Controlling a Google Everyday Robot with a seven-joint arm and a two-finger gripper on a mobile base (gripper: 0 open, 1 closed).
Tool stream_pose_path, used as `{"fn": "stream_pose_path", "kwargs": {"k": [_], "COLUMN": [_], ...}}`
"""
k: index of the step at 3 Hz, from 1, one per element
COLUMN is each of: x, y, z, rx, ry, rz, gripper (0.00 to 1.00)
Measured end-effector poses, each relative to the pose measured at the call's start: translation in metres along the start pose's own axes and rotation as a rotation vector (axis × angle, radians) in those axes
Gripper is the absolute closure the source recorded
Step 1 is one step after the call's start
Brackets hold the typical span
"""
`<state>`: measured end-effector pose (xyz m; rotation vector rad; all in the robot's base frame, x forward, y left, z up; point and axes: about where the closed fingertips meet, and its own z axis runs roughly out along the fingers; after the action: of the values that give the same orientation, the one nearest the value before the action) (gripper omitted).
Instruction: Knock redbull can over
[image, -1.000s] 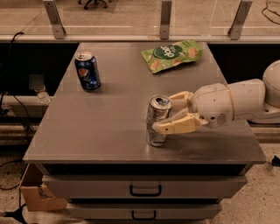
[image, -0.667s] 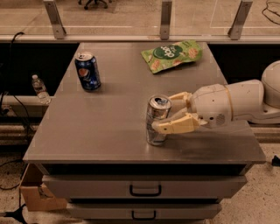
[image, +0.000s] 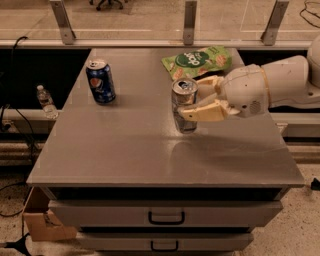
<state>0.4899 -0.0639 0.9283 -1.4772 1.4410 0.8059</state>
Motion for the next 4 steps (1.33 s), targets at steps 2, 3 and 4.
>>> {"fn": "stream_pose_path", "kwargs": {"k": [2,3,4], "x": [-0.012,0.000,0.023], "y": [-0.021,-0.005,0.014], "z": [0.032,0.065,0.092], "rx": [-0.020,-0.130,-0.266], "ry": [0.370,0.556,0.734], "rz": [-0.271,-0.413,-0.565], "gripper": [1.00,1.00,1.00]}}
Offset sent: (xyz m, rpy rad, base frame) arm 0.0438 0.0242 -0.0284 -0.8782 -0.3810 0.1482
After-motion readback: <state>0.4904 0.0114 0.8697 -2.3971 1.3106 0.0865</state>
